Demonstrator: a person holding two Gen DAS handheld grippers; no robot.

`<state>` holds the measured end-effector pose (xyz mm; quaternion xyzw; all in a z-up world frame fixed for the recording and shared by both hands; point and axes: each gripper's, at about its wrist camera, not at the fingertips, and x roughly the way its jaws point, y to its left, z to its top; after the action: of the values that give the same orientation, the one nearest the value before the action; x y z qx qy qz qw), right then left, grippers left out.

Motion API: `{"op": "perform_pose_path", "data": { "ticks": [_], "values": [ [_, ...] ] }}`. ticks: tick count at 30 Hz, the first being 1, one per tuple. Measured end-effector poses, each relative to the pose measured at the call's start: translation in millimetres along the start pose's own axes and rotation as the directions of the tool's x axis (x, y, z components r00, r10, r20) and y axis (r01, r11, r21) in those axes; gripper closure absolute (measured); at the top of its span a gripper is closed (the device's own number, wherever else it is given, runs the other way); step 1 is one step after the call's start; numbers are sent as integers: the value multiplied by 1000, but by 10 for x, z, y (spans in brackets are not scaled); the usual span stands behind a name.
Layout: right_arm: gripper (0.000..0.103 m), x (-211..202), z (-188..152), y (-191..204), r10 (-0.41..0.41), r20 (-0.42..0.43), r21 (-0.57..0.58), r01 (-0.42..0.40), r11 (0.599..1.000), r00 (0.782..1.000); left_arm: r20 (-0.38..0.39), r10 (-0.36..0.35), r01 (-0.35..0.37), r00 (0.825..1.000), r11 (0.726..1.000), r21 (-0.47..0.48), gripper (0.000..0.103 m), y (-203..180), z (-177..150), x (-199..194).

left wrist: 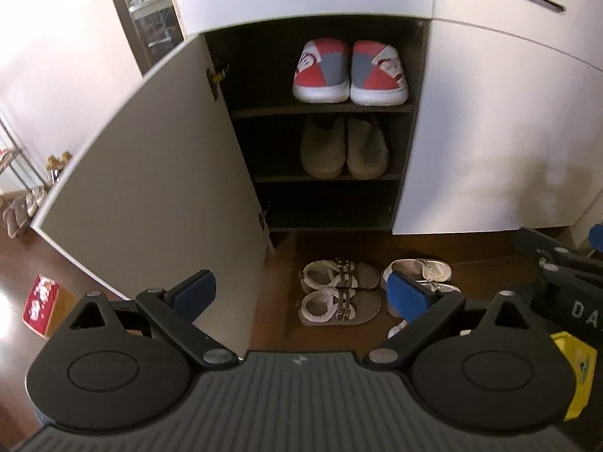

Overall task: Organize scattered shoes
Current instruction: 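Pull both tools back from the cabinet toward the floor shoes, then lower the right gripper into both grey-pink sneaker heels and close it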

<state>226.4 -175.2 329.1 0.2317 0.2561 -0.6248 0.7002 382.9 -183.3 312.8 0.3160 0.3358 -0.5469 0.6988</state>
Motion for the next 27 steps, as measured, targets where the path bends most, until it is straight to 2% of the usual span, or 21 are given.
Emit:
{"op": "perform_pose_path", "data": {
  "ticks": [7, 10, 13, 16, 18, 22, 25, 27],
  "values": [
    [21, 629, -90, -412, 84, -91, -117, -94, 989, 992, -55, 26, -28, 998, 999, -39, 4, -204, -146, 501],
    [19, 949, -259, -733, 122, -145, -262, -157, 952, 982, -69, 46, -49, 997, 998, -49, 4, -305, -341, 714],
    [19, 1315, -521, -1011, 133, -241, -402, -223, 888, 961, -112, 50, -58, 992, 996, -67, 4, -453, -617, 1001],
    [19, 1667, -868, -1181, 148, -356, -501, -322, 804, 923, -167, 33, -49, 985, 995, -92, 4, -632, -918, 1271],
    [19, 1916, -1190, -1207, 159, -429, -585, -407, 701, 889, -198, 22, -42, 980, 994, -101, 4, -735, -1073, 1424],
    [19, 2379, -1746, -1143, 154, -520, -661, -510, 551, 840, -212, 28, -42, 977, 997, -61, 4, -922, -1310, 1708],
    [20, 2815, -2210, -1002, 135, -565, -709, -563, 424, 814, -204, 18, -22, 979, 1000, -17, 4, -1067, -1507, 1975],
    [21, 3018, -2459, -922, 131, -575, -734, -580, 353, 808, -207, 13, -11, 978, 1000, 9, 4, -1153, -1642, 2184]
  ]
}}
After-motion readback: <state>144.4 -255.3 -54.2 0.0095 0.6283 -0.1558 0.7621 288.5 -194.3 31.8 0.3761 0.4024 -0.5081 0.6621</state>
